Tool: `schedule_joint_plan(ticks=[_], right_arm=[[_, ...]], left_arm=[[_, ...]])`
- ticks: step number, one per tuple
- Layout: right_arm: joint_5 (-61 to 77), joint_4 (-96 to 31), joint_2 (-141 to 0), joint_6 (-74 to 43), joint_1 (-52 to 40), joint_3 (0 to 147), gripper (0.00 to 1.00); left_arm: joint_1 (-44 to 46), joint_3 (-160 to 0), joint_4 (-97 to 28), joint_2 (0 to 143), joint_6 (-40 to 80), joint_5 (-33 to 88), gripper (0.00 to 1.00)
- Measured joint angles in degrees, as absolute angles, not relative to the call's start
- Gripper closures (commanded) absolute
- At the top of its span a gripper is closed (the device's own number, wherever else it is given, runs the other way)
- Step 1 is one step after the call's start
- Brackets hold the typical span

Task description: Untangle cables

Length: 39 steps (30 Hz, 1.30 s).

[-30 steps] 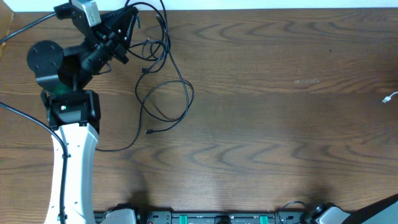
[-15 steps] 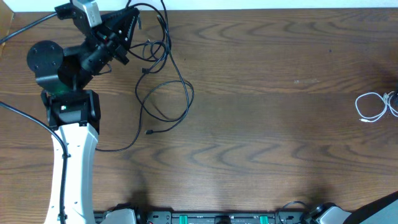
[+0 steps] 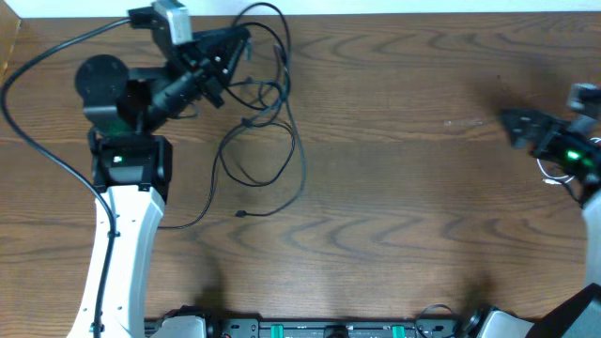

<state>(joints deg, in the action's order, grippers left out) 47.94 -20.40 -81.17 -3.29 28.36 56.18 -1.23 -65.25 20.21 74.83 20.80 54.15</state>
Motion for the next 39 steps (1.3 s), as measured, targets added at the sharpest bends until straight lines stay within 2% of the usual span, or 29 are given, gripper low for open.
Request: schedule_joint_plan(ticks=[4,11,18,28,32,39], right_arm=[[49.47,-20.43,-81.17,-4.78,19.38,56.18,0.01],[51.05,-19.75,-81.17,-5.67,4.34,56.18,0.01],[51.51,-18.72,-81.17,-4.93,-5.37,56.18,0.01],[51.70,-15.51,-81.17,-3.68,-12.05,56.18,0.02],[51.68,-14.96,-81.17,-3.66,-13.67,56.18,0.09],[51.70,-13.85,-81.17,-6.02,-15.62,56.18,0.15]], left_arm=[[0.75,-65.25,19.49,74.83,20.71,58.39,0.92],[2.39,-65.25,19.77,74.83,17.02,73.73,0.92],[2.68,-65.25,19.94,74.83,14.50,83.66,0.93],[2.68,-65.25,19.94,74.83,13.76,87.68,0.93],[2.76,-65.25,19.94,74.83,13.63,88.07,0.93],[2.81,-65.25,19.88,74.83,13.63,79.00,0.93]])
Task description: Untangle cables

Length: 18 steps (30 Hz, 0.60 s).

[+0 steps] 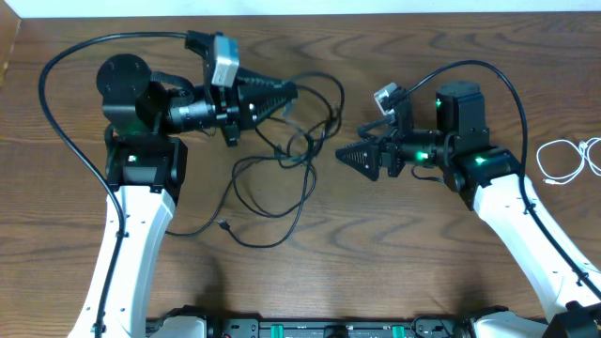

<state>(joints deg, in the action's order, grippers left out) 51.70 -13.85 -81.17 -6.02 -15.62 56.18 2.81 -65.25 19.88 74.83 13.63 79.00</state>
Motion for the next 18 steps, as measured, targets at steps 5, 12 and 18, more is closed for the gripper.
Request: schedule_joint_plan(ticks=[5,12,18], right_arm=[[51.86,-8.78,-81.17,-13.02,-15.62,56.18,0.37],[51.48,-0.10,-81.17,-23.16,-17.56,56.14,0.37],[46.00,0.95,-81.17,-25.28,-20.95,56.14,0.38]], left_arm=[[3.16,-65.25,17.76,74.83,13.65,69.14,0.93],[7.84,-65.25,13.21,74.83,13.67,55.07,0.92],[11.81,-65.25,13.04,74.83,13.67,50.59,0.93]])
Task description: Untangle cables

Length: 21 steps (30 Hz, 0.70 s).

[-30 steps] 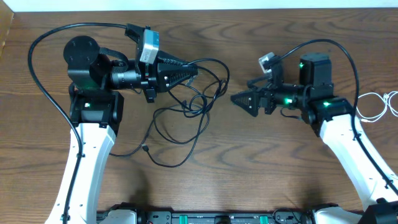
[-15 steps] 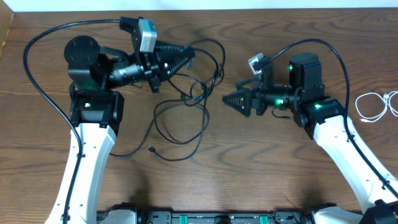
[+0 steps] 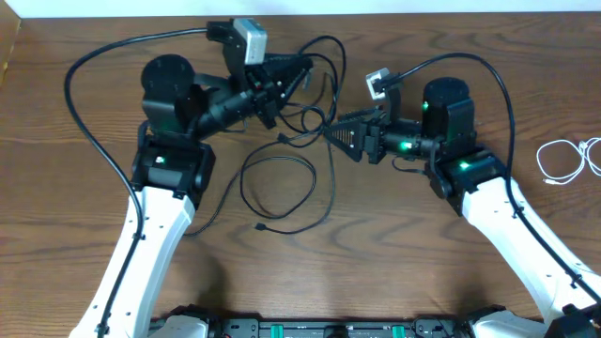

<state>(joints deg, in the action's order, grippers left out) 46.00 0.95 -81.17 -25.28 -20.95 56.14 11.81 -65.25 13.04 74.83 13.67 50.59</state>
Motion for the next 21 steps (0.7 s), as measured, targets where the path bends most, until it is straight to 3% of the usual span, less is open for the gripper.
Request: schedule_joint_plan(ticks=[3,4,10,16,21], right_arm=[[43.24,2.26,-81.17,-25.54,-21.89,56.14,0.40],[42.35,2.98,-81.17,-25.58,-22.15,56.14,0.44],[38.50,4.54,-81.17,-26.20,-22.59,56.14,0.96],[37.39,4.47,-81.17,-26.57,-22.59,56.14,0.99],[37.23,4.36,-81.17,-26.57,-22.59,56.14,0.99]], left_arm=[[12.97,-65.25,12.88,74.83,13.67,49.78,0.93],[13.26,-65.25,12.62,74.83,13.67,49.56,0.93],[14.04,-65.25,11.66,74.83,13.65,49.04,0.93],[14.13,-65.25,11.22,74.83,13.58,44.75,0.92],[14.33,-65.25,6.61,74.83,13.45,32.45,0.92]])
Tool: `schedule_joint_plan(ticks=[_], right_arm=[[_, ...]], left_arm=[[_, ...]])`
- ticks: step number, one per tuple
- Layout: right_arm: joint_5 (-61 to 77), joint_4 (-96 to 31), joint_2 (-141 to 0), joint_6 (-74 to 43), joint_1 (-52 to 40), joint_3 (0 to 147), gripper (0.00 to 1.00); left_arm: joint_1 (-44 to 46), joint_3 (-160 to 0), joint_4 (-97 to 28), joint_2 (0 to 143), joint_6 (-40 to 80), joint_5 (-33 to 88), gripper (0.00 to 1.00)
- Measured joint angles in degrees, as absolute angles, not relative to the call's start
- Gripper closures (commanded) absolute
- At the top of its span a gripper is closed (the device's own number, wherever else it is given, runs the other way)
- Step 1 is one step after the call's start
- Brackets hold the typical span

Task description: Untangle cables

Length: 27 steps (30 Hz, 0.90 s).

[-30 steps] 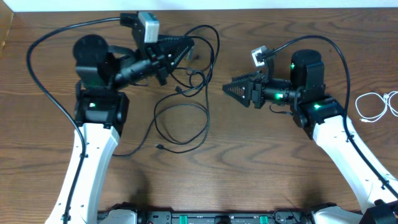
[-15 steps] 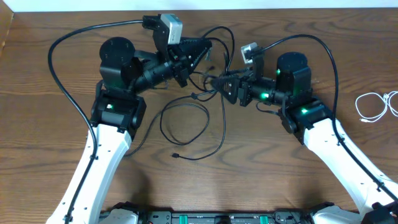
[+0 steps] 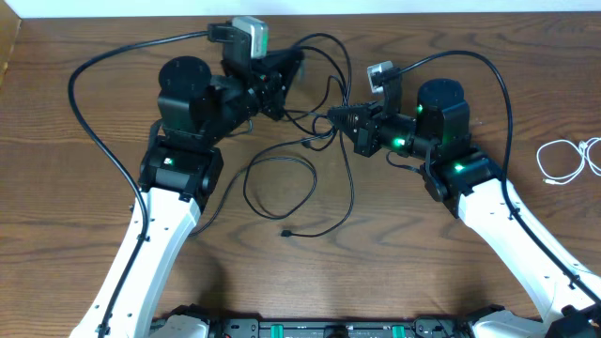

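A thin black cable point(image 3: 282, 161) lies in loops on the wooden table between my two arms. Its tangled part point(image 3: 310, 120) hangs between the grippers. One plug end point(image 3: 285, 235) rests toward the front. My left gripper point(image 3: 293, 68) is at the back, shut on an upper strand of the cable. Facing left, my right gripper point(image 3: 332, 115) has its tips closed at a strand that runs down to the plug end. The jaws themselves are small in the overhead view.
A coiled white cable point(image 3: 563, 160) lies at the table's right edge. Each arm's thick black supply cable arches over the back of the table, the left one point(image 3: 94, 66) wide to the left, the right one point(image 3: 488, 66) over the right arm.
The right gripper's tip has risen from below the tangle to level with it. The left gripper shifted slightly right. The cable's plug end moved right and forward, and a strand now hangs longer on the right.
At first the left gripper held the cable at the back left, with the right arm at the far right edge. Both arms then came to the middle, the cable carried along. The right gripper closed in on the tangle and now sits at it.
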<state>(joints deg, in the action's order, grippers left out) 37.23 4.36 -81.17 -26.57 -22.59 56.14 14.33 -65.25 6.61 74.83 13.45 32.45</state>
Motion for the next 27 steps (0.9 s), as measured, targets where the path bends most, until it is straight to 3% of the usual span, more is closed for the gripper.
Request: schedule_joint_plan(ticks=[12,27], right_arm=[[37.50,4.84,-81.17,-26.57,-22.57,56.14,0.99],[40.58,10.11,-80.42,-26.57,-20.73,56.14,0.99]], left_arm=[[14.72,-65.25,-7.22,74.83,13.47,4.51,0.92],[15.22,-65.25,-17.06,74.83,13.54,-6.66,0.92]])
